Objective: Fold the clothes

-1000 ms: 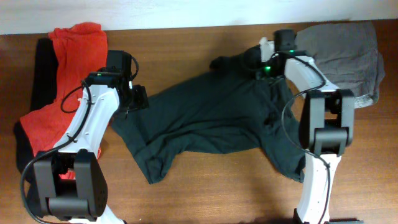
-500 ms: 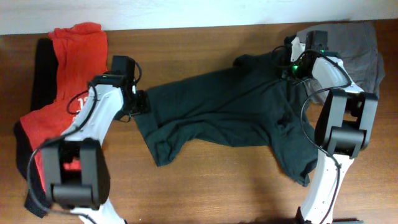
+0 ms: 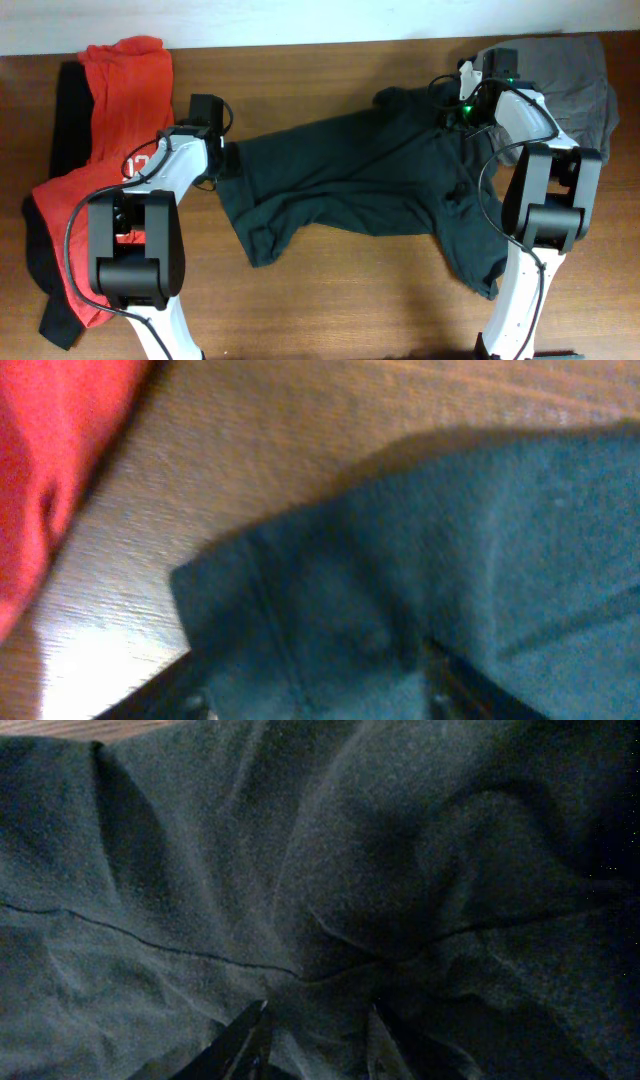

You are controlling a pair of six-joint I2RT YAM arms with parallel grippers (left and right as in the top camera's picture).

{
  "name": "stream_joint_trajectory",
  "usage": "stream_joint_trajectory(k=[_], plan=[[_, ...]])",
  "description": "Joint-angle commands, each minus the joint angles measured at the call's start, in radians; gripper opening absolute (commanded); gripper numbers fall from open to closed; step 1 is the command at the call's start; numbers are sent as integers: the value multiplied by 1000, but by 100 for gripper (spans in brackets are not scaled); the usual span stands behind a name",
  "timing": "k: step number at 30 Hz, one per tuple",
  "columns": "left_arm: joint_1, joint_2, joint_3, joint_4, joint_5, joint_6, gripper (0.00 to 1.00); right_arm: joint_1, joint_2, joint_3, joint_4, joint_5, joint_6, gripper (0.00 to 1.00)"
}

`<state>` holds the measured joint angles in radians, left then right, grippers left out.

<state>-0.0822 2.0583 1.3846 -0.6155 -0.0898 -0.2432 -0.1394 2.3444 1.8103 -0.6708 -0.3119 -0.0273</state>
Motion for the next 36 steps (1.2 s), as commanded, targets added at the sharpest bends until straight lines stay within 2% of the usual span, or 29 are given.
stream_joint_trajectory(k=[1, 3, 6, 7, 12, 17, 23, 29, 32, 36], plan=[[16, 19, -7, 26, -51, 10, 42, 15, 39, -7, -25, 5, 6, 36], [23, 19, -6, 52, -60, 10, 23, 15, 39, -7, -27, 6, 6, 35], [35, 19, -3, 123, -65, 9, 4, 15, 39, -7, -30, 6, 6, 35], [44, 19, 3, 139, -64, 9, 1, 15, 39, -7, -31, 6, 6, 36], [92, 19, 93, 135, -64, 26, 1, 14, 37, -5, -41, 5, 6, 34], [117, 19, 302, 76, -53, 84, 1, 14, 31, 32, -82, 5, 6, 34], [117, 19, 385, 116, -11, 85, 1, 14, 29, 99, -133, -18, 6, 36], [111, 39, 385, 107, -8, 85, 1, 15, 29, 183, -145, -57, 5, 44], [109, 60, 385, 64, -8, 86, 1, 27, 29, 254, -182, -66, -64, 52], [109, 73, 385, -1, -8, 92, 1, 85, 29, 350, -232, 95, -124, 60]])
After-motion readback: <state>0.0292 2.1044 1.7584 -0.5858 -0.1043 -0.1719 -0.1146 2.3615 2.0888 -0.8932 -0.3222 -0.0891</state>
